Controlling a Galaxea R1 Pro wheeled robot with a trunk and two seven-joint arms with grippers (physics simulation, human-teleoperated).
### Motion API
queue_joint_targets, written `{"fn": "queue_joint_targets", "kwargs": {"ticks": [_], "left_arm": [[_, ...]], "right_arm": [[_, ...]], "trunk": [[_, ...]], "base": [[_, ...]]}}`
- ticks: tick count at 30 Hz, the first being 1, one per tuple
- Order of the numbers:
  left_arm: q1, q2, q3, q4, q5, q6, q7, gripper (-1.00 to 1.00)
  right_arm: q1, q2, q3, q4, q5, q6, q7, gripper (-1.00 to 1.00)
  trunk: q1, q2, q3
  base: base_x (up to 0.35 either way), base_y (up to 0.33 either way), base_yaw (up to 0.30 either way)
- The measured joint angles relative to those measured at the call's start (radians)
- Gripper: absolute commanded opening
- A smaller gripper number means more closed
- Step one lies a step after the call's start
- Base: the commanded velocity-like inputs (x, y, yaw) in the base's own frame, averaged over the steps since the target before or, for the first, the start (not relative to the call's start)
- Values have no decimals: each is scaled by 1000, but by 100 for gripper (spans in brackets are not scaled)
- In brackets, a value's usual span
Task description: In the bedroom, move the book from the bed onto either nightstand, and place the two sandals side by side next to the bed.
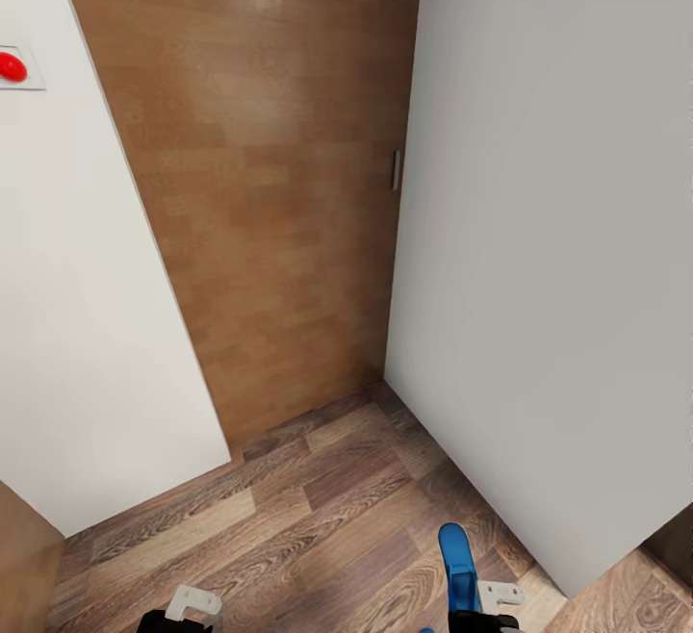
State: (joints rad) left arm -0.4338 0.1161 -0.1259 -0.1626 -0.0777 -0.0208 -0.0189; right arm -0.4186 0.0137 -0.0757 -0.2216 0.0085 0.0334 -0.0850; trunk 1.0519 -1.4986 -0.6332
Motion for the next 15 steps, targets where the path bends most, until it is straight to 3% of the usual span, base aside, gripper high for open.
{"fn": "queue_joint_targets", "kwargs": {"ticks": [15], "left_arm": [[5,0,-1,0,0,0,0,100]], "right_arm": [[0,-1,0,19,3,-48,0,-100]], "trunk": [[0,0,1]], "base": [[25,5,-11]]}}
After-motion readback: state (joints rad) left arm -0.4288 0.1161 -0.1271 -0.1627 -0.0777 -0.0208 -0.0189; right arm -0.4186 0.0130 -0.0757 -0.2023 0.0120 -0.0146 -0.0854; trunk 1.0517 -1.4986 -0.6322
